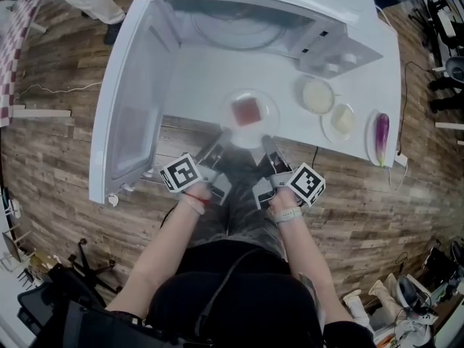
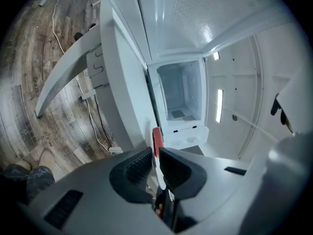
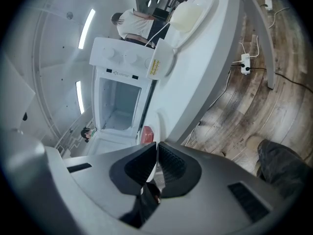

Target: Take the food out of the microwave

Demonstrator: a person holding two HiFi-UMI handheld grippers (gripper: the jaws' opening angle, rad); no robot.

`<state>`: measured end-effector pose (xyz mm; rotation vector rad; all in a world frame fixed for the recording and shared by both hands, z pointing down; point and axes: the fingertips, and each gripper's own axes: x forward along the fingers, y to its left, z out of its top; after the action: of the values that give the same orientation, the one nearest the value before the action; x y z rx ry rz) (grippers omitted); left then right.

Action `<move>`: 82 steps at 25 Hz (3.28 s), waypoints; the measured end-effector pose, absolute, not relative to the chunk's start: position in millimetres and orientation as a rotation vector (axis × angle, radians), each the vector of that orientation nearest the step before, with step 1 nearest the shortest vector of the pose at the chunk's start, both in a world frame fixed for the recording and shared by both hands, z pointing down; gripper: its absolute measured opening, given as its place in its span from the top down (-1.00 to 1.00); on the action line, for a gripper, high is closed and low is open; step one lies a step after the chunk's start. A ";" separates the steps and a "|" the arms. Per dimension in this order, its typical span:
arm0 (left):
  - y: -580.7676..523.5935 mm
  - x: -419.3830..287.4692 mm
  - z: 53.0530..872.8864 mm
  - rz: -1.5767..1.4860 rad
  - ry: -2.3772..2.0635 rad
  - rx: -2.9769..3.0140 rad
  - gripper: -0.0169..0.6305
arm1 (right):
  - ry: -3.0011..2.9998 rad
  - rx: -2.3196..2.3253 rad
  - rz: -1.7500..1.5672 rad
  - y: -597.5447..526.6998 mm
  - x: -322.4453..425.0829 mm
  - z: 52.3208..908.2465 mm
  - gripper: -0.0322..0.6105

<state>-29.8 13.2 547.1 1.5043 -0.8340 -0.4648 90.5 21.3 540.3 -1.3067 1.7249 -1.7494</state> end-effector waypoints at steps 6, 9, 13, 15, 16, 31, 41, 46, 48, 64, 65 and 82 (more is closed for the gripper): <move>19.2 -18.9 537.6 -0.529 -0.722 1.473 0.82 | 1.699 -1.311 -1.756 19.2 92.3 541.2 0.81; 22.3 -16.2 534.4 -0.566 -0.688 1.435 0.82 | 1.709 -1.306 -1.753 18.6 91.6 541.1 0.81; 30.6 -10.4 536.9 -0.524 -0.665 1.439 0.82 | 1.708 -1.317 -1.754 19.2 92.6 543.3 0.81; 33.7 -7.3 537.7 -0.505 -0.659 1.442 0.82 | 1.709 -1.320 -1.753 19.1 93.1 543.6 0.81; 34.5 -6.5 538.2 -0.494 -0.659 1.448 0.82 | 1.711 -1.319 -1.752 19.0 93.0 543.3 0.81; 33.9 -0.5 541.8 -0.459 -0.660 1.460 0.86 | 1.788 -1.302 -1.695 16.9 92.8 535.2 0.73; 24.4 12.6 536.7 -0.531 -0.629 1.394 0.86 | 1.806 -1.249 -1.738 21.6 84.6 534.4 0.64; 16.4 17.2 538.4 -0.537 -0.636 1.397 0.87 | 1.807 -1.233 -1.758 21.7 85.7 536.6 0.64; 14.4 19.0 539.0 -0.542 -0.639 1.385 0.87 | 1.785 -1.208 -1.771 21.2 84.8 536.0 0.65; 6.3 25.4 536.7 -0.571 -0.634 1.361 0.87 | 1.817 -1.149 -1.829 28.4 64.6 533.9 0.81; 5.8 27.0 535.3 -0.580 -0.628 1.354 0.87 | 1.810 -1.155 -1.836 27.9 64.7 534.6 0.81; 7.2 27.4 530.7 -0.599 -0.618 1.386 0.87 | 1.647 -1.111 -1.900 17.9 68.8 539.2 0.83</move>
<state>27.4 7.2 530.7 1.3858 -0.6178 -0.5994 68.8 17.9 539.2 -1.1108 1.6473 -1.9000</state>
